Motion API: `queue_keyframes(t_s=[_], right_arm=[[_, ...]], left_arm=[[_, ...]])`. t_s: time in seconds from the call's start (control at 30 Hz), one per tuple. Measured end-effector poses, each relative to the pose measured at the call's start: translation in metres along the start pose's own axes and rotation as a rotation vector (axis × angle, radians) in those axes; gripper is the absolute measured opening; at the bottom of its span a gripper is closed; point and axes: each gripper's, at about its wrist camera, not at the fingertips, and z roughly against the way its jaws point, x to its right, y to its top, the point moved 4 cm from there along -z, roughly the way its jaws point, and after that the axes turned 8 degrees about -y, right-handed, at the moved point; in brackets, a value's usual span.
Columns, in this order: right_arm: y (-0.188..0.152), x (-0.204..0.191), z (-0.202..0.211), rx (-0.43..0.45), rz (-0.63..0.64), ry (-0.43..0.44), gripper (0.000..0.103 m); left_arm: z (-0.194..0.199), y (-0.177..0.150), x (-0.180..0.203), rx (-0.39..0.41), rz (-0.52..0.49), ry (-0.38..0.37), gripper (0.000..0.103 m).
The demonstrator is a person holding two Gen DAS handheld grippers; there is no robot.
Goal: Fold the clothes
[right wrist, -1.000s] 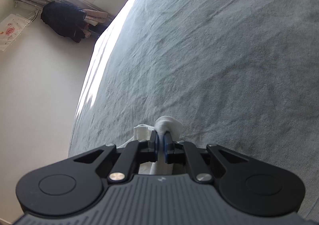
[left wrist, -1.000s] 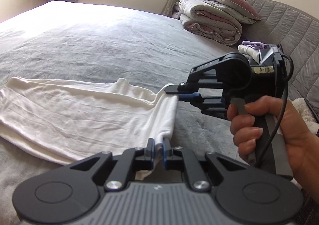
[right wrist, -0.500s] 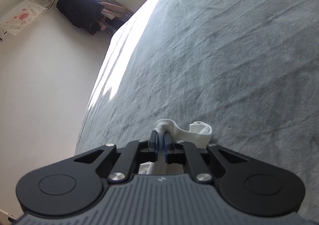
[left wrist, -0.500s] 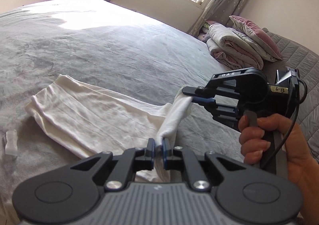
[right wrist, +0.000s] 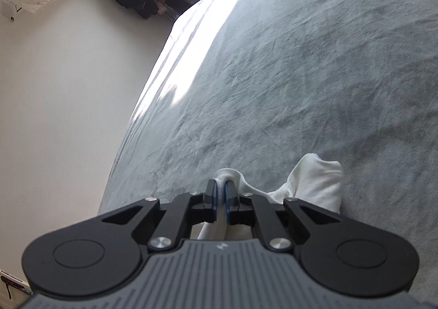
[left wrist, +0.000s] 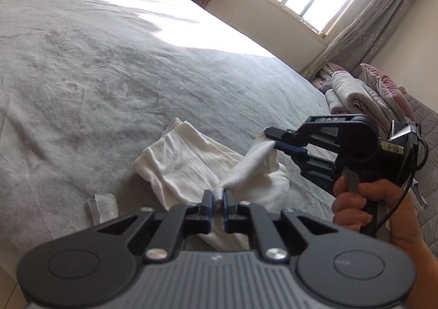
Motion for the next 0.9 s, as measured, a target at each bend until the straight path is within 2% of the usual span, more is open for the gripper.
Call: queue_keyframes(t_s=[0.13,0.4,0.43,0.53,0.6,0.67,0.8,0.9], right_arm=[[-0.014,-0.020,-0.022,-0.025,0.037,0.006,0.007],[-0.024,-0.044,-0.049,-0.040,0.058,0.026,0.008],[-0.025,-0.046,-0.051,-0.040,0.065,0.037,0.018],[-0.019,-0.048,-0.047,-0.025,0.097,0.068,0.018],[-0.014,-0.046,-0.042,-0.021,0.115,0.076,0.020],[-0.008,-0.039,-0.033,0.012,0.136,0.050,0.027],[-0.003,-0.018,-0.014,0.075,0.171,-0.003,0.028],[-0.009,-0.004,-0.001,0.137,0.233,-0.060,0.028]], left_arm=[[0.003,0.005,-0.030,0.009,0.055,0.023,0.007],[-0.002,0.017,-0.062,0.019,0.086,0.075,0.006],[-0.002,0.018,-0.065,0.022,0.081,0.090,0.005],[0.000,0.022,-0.072,0.044,0.055,0.119,0.007],[0.002,0.026,-0.073,0.050,0.036,0.112,0.016],[0.001,0.031,-0.070,0.060,0.013,0.105,0.022],[-0.009,0.042,-0.057,0.063,-0.055,0.077,0.021],[-0.028,0.052,-0.037,0.050,-0.156,0.056,0.021]])
